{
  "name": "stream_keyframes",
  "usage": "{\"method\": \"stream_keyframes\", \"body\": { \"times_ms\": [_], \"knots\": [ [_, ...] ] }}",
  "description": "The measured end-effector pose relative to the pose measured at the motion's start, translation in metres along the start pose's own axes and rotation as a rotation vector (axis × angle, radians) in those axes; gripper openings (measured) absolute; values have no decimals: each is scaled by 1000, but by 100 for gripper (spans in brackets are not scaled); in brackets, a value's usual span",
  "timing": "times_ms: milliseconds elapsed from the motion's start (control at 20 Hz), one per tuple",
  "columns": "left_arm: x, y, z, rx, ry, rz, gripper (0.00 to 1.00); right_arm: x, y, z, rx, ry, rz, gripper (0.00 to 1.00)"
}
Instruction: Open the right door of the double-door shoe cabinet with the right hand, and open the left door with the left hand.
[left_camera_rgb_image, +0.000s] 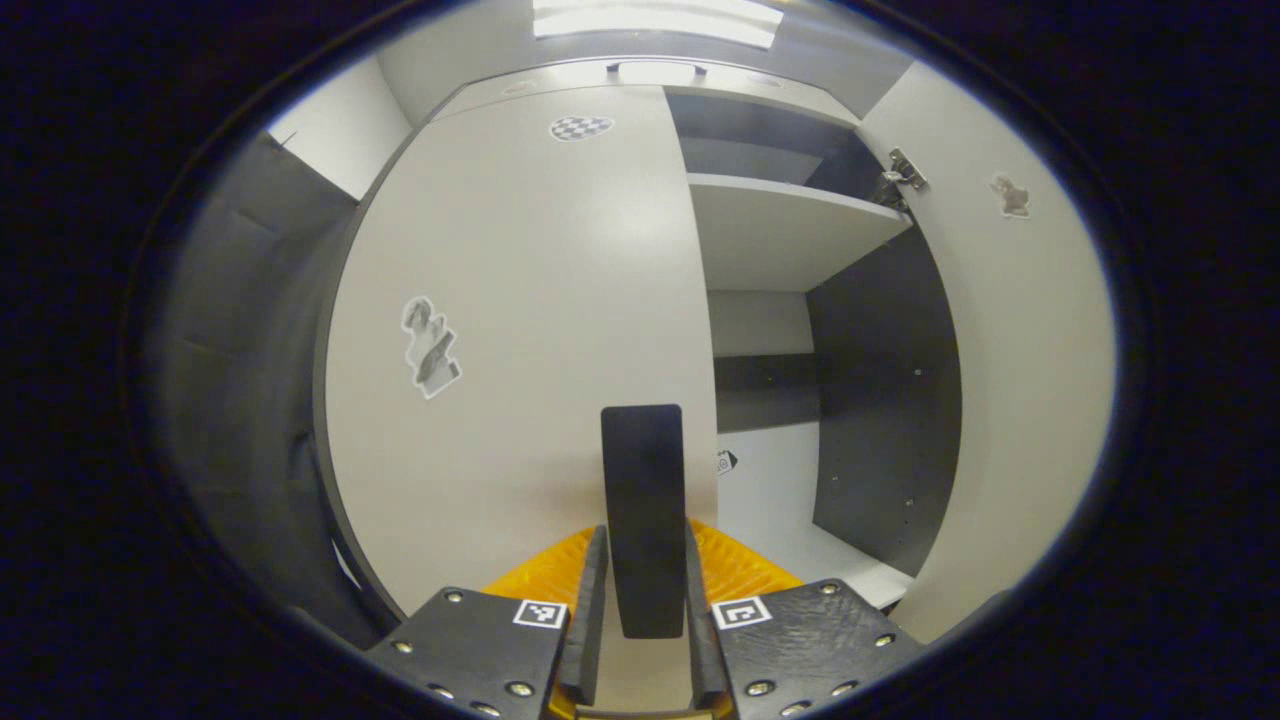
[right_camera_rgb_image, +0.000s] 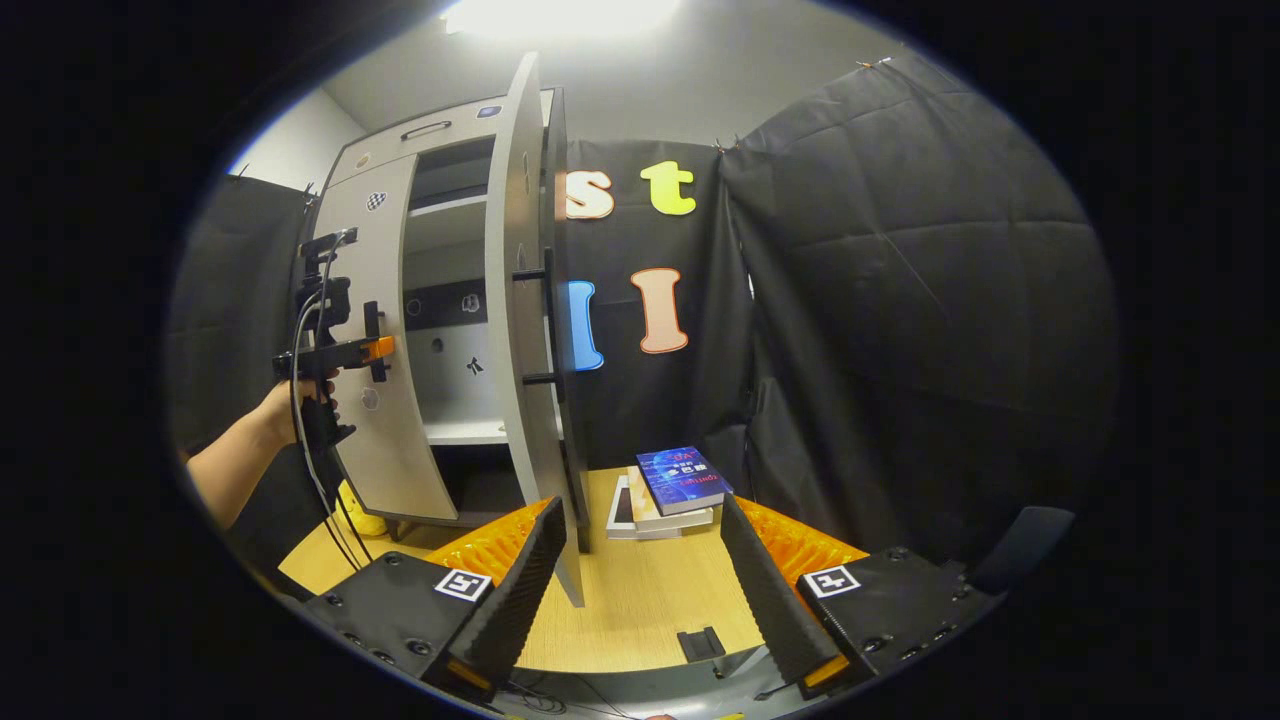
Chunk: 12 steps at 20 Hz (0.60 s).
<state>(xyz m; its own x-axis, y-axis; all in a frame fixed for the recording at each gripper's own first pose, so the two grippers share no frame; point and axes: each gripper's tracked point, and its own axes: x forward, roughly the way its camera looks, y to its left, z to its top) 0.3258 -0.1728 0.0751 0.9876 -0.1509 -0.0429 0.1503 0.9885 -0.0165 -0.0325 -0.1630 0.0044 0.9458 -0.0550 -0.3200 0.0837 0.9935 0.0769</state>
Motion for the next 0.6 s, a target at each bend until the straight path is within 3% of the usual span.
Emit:
{"method": "stream_keyframes", "body": {
  "times_ms": [50,400,600],
  "knots": [
    [-1,0,-1,-6,-1,-2,30,-1,0,-2,0,0,5,98],
    [-13,3,-1,-53,15,-27,15,0,10,-2,7,-4,43,98],
    [-29,5,3,-60,36,-44,14,3,23,3,-9,-13,78,98]
  ]
}}
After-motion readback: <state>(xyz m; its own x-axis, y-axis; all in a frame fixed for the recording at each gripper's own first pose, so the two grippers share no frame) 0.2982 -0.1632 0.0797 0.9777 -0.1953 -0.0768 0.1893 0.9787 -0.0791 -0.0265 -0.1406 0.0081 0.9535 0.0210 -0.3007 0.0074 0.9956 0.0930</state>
